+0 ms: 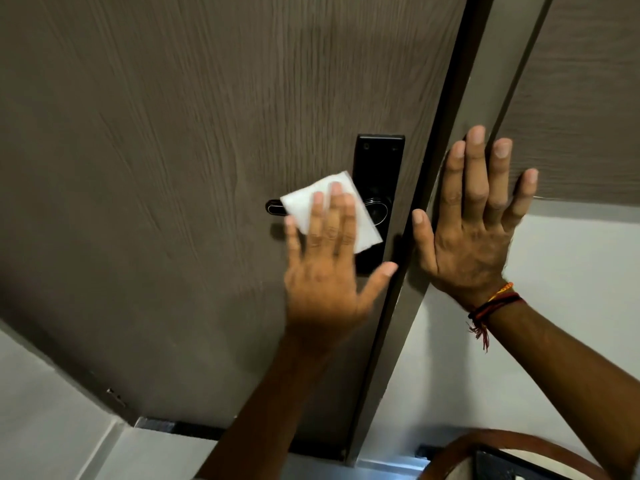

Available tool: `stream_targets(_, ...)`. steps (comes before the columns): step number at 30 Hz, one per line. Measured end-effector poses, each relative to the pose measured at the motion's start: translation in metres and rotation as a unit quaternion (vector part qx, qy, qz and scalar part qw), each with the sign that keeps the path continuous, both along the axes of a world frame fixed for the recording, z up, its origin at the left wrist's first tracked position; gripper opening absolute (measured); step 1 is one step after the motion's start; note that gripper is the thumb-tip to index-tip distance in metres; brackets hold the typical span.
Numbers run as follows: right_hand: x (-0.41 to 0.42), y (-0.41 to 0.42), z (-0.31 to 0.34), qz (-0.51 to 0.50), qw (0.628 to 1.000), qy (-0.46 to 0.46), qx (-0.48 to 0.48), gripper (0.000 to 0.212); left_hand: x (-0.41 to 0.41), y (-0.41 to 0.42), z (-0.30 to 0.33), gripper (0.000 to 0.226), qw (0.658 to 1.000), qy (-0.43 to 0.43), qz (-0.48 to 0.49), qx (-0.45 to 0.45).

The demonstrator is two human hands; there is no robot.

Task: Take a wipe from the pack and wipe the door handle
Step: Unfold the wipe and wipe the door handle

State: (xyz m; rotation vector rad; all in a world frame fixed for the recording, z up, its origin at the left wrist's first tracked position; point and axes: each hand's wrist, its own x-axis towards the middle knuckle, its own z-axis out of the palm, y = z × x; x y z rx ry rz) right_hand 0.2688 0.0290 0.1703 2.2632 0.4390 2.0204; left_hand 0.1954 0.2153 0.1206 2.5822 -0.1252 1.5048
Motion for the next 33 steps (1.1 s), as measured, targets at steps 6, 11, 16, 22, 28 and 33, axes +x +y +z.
stream_targets(6, -0.001, 0.001, 0.001, 0.0, 1.0, 0.0, 0.004, 0.079, 0.016, -0.025, -0.005, 0.081, 0.993, -0.026, -0.007, 0.115)
stream_targets(11, -0.001, 0.001, 0.002, -0.003, 1.0, 0.002, 0.005, 0.08, 0.009, 0.008, -0.017, 0.081, 0.995, -0.031, 0.006, 0.092)
stream_targets(16, -0.001, 0.002, 0.002, -0.005, 1.0, 0.004, 0.008, 0.08, -0.003, 0.046, -0.018, 0.086, 0.997, 0.024, 0.072, 0.001)
stream_targets(22, -0.002, 0.001, 0.003, 0.004, 1.0, 0.006, 0.006, 0.08, -0.004, 0.034, -0.012, 0.093, 0.995, 0.025, 0.088, -0.031)
stream_targets(28, -0.004, 0.002, 0.003, 0.001, 1.0, 0.008, 0.006, 0.08, -0.002, 0.0, 0.006, 0.097, 0.998, -0.001, -0.005, 0.058)
stream_targets(33, -0.003, 0.005, 0.003, 0.003, 1.0, -0.001, 0.016, 0.079, -0.002, -0.001, 0.023, 0.091, 0.992, -0.012, -0.047, 0.114)
